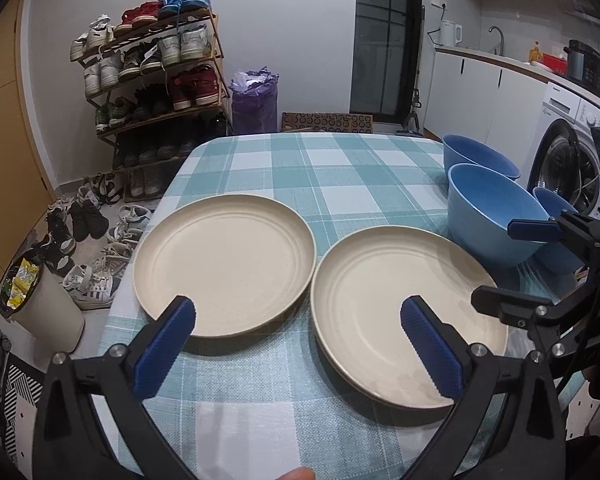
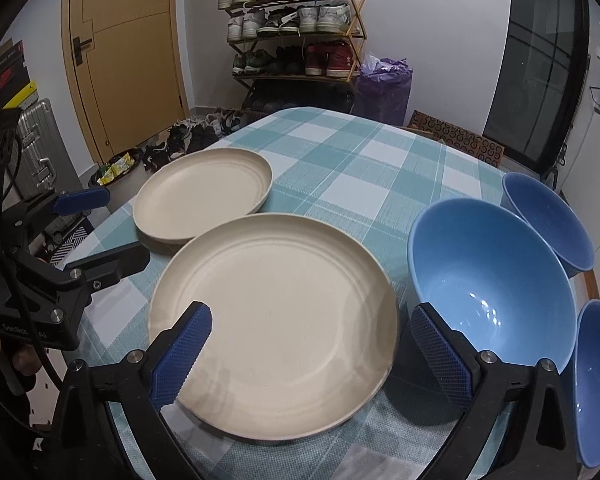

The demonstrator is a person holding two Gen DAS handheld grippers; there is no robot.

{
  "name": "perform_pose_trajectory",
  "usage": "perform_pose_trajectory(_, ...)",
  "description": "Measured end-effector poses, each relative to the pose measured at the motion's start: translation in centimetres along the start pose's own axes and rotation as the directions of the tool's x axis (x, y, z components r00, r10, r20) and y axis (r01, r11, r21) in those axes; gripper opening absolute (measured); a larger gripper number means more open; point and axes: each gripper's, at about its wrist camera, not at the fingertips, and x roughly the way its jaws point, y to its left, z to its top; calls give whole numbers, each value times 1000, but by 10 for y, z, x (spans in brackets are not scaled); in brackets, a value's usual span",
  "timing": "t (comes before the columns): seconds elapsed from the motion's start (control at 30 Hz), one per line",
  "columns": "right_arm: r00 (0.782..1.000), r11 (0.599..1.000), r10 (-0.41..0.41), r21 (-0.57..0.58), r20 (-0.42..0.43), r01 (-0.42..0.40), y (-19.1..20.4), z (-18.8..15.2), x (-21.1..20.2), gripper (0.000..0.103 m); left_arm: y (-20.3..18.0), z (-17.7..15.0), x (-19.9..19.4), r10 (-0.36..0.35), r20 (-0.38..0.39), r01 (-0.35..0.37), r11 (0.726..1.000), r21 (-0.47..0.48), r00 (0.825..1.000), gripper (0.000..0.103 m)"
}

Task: Organize plates and bowls
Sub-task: 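Move both open grippers toward the rim of the large cream plate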

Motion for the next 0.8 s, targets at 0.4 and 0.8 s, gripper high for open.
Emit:
perform_pose_trajectory(0.4,999,1000,25,-16,38,-24,11,22,-3,102,23,3,-5,40,18,-39,998,-56,999,103)
perform_pose_trajectory(0.8,991,998,32,51,129,-39,-4,52,-30,102,41,6,-12,73,35,-69,993,-95,997,103)
